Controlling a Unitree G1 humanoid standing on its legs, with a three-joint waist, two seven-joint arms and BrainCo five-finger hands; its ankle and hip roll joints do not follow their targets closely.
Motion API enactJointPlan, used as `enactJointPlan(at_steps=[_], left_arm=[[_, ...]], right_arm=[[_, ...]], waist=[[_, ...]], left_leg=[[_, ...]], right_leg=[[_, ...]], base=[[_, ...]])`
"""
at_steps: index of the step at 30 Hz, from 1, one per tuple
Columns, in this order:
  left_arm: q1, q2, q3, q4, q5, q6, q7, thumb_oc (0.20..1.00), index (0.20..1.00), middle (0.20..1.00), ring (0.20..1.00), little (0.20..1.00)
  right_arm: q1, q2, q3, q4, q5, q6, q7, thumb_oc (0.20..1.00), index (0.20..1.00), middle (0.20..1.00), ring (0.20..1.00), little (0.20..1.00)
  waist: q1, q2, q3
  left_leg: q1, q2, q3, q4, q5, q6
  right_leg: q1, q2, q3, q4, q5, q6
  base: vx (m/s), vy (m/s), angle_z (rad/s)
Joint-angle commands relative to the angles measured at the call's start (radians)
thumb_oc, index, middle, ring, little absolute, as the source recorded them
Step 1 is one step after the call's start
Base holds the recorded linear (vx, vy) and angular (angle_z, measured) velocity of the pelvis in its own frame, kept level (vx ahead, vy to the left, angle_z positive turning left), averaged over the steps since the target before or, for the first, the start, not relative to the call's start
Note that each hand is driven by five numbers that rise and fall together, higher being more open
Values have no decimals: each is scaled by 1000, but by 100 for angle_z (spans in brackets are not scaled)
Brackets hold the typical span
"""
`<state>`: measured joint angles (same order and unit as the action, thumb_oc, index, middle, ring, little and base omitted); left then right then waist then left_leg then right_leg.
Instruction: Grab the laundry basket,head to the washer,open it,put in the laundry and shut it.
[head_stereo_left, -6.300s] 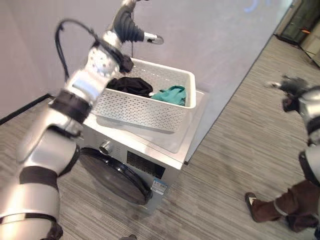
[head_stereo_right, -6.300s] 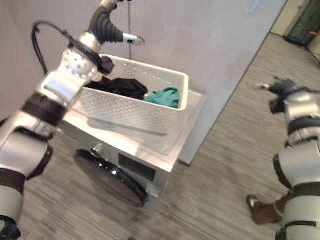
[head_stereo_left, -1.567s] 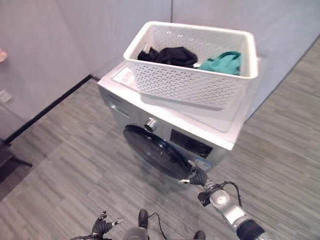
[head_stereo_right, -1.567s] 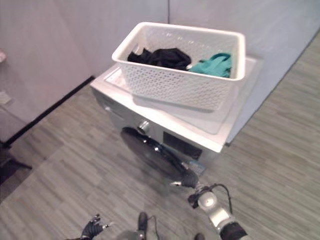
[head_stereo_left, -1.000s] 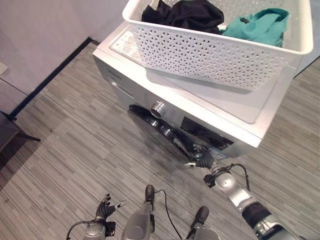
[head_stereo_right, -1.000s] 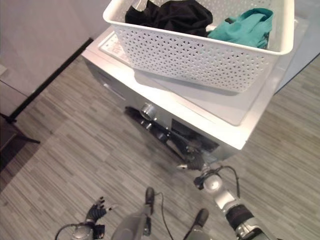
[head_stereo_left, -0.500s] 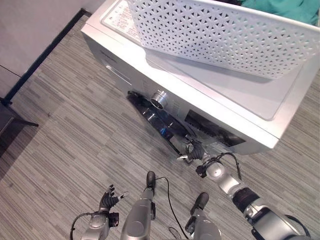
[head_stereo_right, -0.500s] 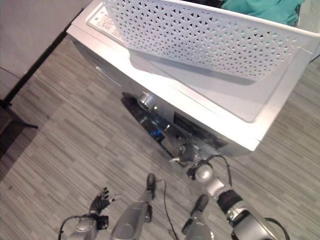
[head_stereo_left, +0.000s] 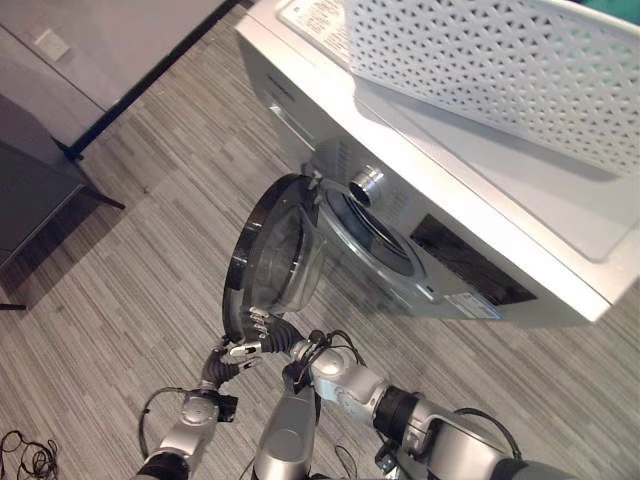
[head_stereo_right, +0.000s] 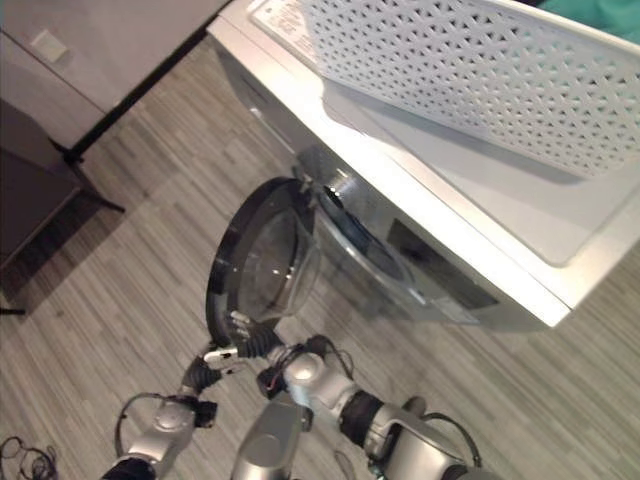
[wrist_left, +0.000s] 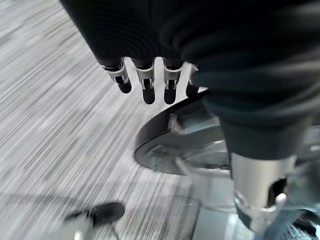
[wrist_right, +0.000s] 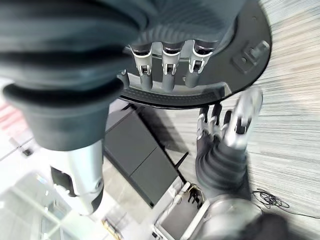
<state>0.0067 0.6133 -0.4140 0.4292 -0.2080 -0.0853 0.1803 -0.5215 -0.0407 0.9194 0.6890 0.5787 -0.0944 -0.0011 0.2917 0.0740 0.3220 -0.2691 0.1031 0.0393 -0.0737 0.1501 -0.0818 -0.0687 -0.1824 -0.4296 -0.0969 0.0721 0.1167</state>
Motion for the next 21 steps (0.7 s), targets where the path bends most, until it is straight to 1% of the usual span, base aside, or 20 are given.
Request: enactJointPlan(at_steps=[1,2,3,4,5,6,7,8,9,10,11,12,13,14,15,16,17,18,19,21], left_arm=[[-38,284,-201,-328,293,-11,-432,1000,1000,1000,1000,1000],[-15,376,-172,-436,298,28,-513,1000,1000,1000,1000,1000],[18,449,-136,-533,300,56,-587,1000,1000,1000,1000,1000],[55,520,-68,-635,303,66,-630,1000,1000,1000,1000,1000],[88,570,26,-725,325,52,-626,1000,1000,1000,1000,1000],[146,598,131,-784,347,48,-616,1000,1000,1000,1000,1000],[172,627,243,-836,377,36,-587,1000,1000,1000,1000,1000],[272,662,512,-940,404,23,-559,1000,1000,1000,1000,1000],[310,660,550,-957,402,26,-564,1000,1000,1000,1000,1000],[305,688,656,-970,370,13,-524,1000,1000,1000,1000,1000],[331,688,682,-980,366,15,-526,1000,1000,1000,1000,1000],[322,769,845,-1006,215,-27,-478,1000,1000,1000,1000,1000],[322,769,845,-1006,215,-27,-478,1000,1000,1000,1000,1000],[305,842,914,-1024,59,-67,-460,1000,1000,1000,1000,1000],[288,863,915,-1031,19,-86,-451,1000,1000,1000,1000,1000],[275,865,901,-1029,18,-87,-451,1000,1000,1000,1000,1000],[238,893,885,-1036,-15,-84,-452,1000,1000,1000,1000,1000],[159,908,825,-1041,-68,-102,-441,1000,1000,1000,1000,1000],[42,925,739,-1049,-132,-122,-439,1000,1000,1000,1000,1000],[-42,939,664,-1064,-207,-137,-449,1000,1000,1000,1000,1000]], right_arm=[[53,-3,-77,91,-97,40,84,1000,1000,1000,1000,1000],[88,-19,-104,100,-114,63,109,1000,1000,1000,1000,1000],[115,-34,-134,109,-110,78,124,1000,1000,1000,1000,1000],[144,-54,-173,108,-103,86,137,1000,1000,1000,1000,1000],[177,-72,-218,108,-97,86,143,1000,1000,1000,1000,1000],[206,-83,-248,100,-93,86,149,1000,1000,1000,1000,1000],[237,-105,-300,88,-72,82,144,1000,1000,1000,1000,1000],[319,-170,-414,20,-66,66,146,1000,1000,1000,1000,1000],[320,-168,-408,15,-67,69,146,1000,1000,1000,1000,1000],[374,-207,-469,-35,-51,56,149,1000,1000,1000,1000,1000],[377,-206,-465,-42,-51,60,149,1000,1000,1000,1000,1000],[482,-273,-557,-124,-39,41,164,1000,1000,1000,1000,1000],[482,-273,-557,-124,-39,41,164,1000,1000,1000,1000,1000],[591,-314,-630,-198,-47,23,181,1000,1000,1000,1000,1000],[630,-318,-649,-208,-54,16,191,1000,1000,1000,1000,1000],[633,-318,-652,-209,-54,16,191,1000,1000,1000,1000,1000],[638,-323,-661,-202,-62,11,198,1000,1000,1000,1000,1000],[598,-340,-619,-165,-124,8,205,1000,1000,1000,1000,1000],[520,-345,-561,-102,-168,-4,201,1000,1000,1000,1000,1000],[417,-328,-484,-7,-214,-4,190,1000,1000,1000,1000,1000]], waist=[[-26,-26,-40],[-24,-30,-49],[-25,-36,-60],[-26,-42,-67],[-27,-49,-77],[-29,-60,-88],[-30,-64,-91],[-31,-76,-108],[-36,-80,-108],[-47,-84,-110],[-50,-87,-110],[-75,-101,-116],[-75,-101,-116],[-94,-116,-123],[-104,-126,-129],[-100,-126,-131],[-107,-134,-136],[-112,-143,-138],[-93,-138,-129],[-53,-120,-122]], left_leg=[[26,15,39,15,-95,-5],[43,20,48,10,-99,-4],[60,24,59,3,-103,-4],[68,25,77,2,-89,2],[82,27,84,-2,-93,1],[101,31,79,-7,-112,-7],[99,30,91,-3,-100,-3],[109,30,91,-2,-107,-6],[110,31,92,-2,-107,-6],[115,31,90,-1,-111,-6],[116,31,91,0,-112,-6],[120,35,96,13,-119,-8],[120,35,96,13,-119,-8],[125,43,108,28,-128,-10],[127,47,117,36,-133,-10],[126,47,118,38,-135,-10],[127,48,127,45,-139,-10],[131,48,119,50,-161,-15],[114,42,117,62,-164,-13],[91,27,115,68,-161,-12]], right_leg=[[32,-99,58,13,-7,75],[39,-99,58,12,-4,79],[47,-99,60,11,-2,84],[46,-101,52,10,16,80],[53,-101,54,10,16,82],[66,-98,68,10,1,89],[66,-100,55,10,12,84],[71,-100,56,10,5,93],[71,-100,57,10,4,93],[70,-97,60,10,7,93],[71,-97,61,10,7,93],[68,-95,69,10,20,99],[68,-95,69,10,20,99],[66,-93,77,10,28,107],[62,-92,83,10,30,112],[61,-93,84,10,30,112],[58,-94,87,10,38,119],[55,-96,101,10,45,132],[45,-106,96,10,50,135],[40,-124,73,10,59,139]], base=[[71,6,0],[81,-3,-25],[30,1,-51],[28,0,-65],[98,-7,-53],[84,-20,-40],[106,-45,-39],[7,-28,-25],[76,-44,-15],[0,0,0],[44,-44,3],[23,-27,5],[38,-45,4],[26,-30,4],[0,0,0],[28,-22,-30],[79,-19,-50],[64,-15,-51],[42,2,-35],[-46,47,-29]])
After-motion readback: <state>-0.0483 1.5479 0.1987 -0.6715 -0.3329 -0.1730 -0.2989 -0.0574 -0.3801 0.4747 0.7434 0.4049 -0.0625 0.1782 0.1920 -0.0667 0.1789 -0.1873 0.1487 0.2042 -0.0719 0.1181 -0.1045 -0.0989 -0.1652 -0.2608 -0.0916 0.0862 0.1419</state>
